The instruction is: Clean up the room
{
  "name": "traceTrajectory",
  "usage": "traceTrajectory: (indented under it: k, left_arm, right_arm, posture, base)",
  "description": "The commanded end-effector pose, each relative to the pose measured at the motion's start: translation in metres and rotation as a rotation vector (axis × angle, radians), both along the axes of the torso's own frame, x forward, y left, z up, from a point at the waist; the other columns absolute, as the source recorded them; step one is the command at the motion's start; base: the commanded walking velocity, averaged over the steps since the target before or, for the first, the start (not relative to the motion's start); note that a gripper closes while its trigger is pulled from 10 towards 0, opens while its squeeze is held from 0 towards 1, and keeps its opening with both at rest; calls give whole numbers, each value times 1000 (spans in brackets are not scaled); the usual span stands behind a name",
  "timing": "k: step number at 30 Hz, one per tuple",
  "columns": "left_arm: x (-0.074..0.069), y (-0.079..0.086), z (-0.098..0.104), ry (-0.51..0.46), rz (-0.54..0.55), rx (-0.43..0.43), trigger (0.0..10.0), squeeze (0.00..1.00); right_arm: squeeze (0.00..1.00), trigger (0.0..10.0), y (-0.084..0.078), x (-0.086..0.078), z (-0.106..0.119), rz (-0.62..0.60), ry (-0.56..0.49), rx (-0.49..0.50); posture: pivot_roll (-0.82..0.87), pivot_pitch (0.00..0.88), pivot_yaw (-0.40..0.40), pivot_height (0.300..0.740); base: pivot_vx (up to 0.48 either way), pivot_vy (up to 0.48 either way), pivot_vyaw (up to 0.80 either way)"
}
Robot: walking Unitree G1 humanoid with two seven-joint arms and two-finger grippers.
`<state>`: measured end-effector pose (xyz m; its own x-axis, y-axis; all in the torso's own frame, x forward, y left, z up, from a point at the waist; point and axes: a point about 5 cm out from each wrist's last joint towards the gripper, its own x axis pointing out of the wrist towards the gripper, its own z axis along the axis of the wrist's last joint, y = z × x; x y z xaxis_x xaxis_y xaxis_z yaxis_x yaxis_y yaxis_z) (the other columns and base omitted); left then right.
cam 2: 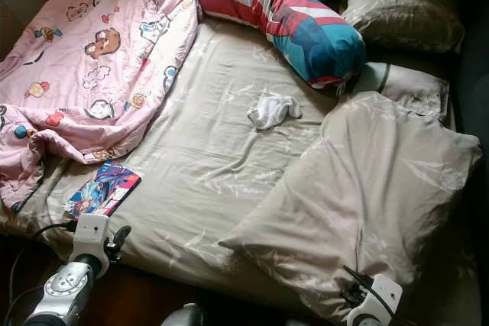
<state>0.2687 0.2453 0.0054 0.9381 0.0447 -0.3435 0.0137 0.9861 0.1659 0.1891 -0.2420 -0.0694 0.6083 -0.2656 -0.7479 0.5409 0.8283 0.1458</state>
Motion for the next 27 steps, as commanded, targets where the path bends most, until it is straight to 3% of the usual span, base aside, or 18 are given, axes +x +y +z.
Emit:
traceTrajectory:
  k: [1, 4, 5, 8, 9, 13, 16, 18, 19, 21, 25, 27]
  left_arm:
    - [-5, 3, -4, 23, 5, 14, 10000, 0]
    - [-2, -2, -3, 15, 6, 9, 10000, 0]
    - [-1, -4, -3, 13, 5, 7, 10000, 0]
    - [0, -7, -3, 12, 5, 1, 10000, 0]
    - [1, -9, -3, 10, 6, -3, 10000, 0]
    - [3, -12, -2, 5, 9, -11, 10000, 0]
    - [3, -13, -2, 5, 9, -11, 10000, 0]
    - [4, -15, -3, 4, 13, -18, 10000, 0]
    - [4, -15, -3, 4, 13, -18, 10000, 0]
    - [4, -17, -3, 4, 12, -22, 10000, 0]
    - [5, -18, -3, 3, 11, -23, 10000, 0]
    - [5, -18, -2, 1, 8, -24, 10000, 0]
  right_arm:
    - [0, 0, 7, -4, -4, 7, 27, 15]
    - [0, 0, -13, 9, 9, -31, -8, -67]
    - [0, 10000, -24, 15, 17, -44, -28, -124]
    - [0, 10000, -45, 26, 33, -48, -73, -234]
    - [0, 10000, -59, 31, 45, -56, -105, -316]
    - [0, 10000, -98, 39, 80, -147, -196, -481]
    - [0, 10000, -111, 40, 94, -170, -225, -552]
    - [0, 10000, -148, 35, 134, -282, -302, -721]
    - [0, 10000, -148, 35, 134, -282, -302, -721]
    - [0, 10000, -167, 27, 155, -337, -321, -819]
    - [0, 10000, -181, 18, 171, -380, -318, -900]
    - [0, 10000, -192, 4, 175, -429, -278, -935]
  posture:
    - [-2, 212, 130, 740]
    - [-25, 184, 121, 740]
    - [-37, 172, 115, 740]
    - [-50, 161, 109, 740]
    - [-58, 156, 103, 740]
    - [-77, 153, 98, 740]
    - [-89, 157, 97, 740]
    - [-111, 165, 95, 740]
    - [-111, 165, 95, 740]
    - [-122, 170, 94, 740]
    - [-126, 173, 95, 740]
    - [-132, 178, 93, 740]
  base:
    - [0, 0, 0]
    - [0, 0, 0]
    - [0, 0, 0]
    - [0, 0, 0]
    - [0, 0, 0]
    - [0, 0, 0]
    - [0, 0, 0]
    - [0, 0, 0]
    - [0, 0, 0]
    - [0, 0, 0]
    - [0, 0, 0]
    - [0, 0, 0]
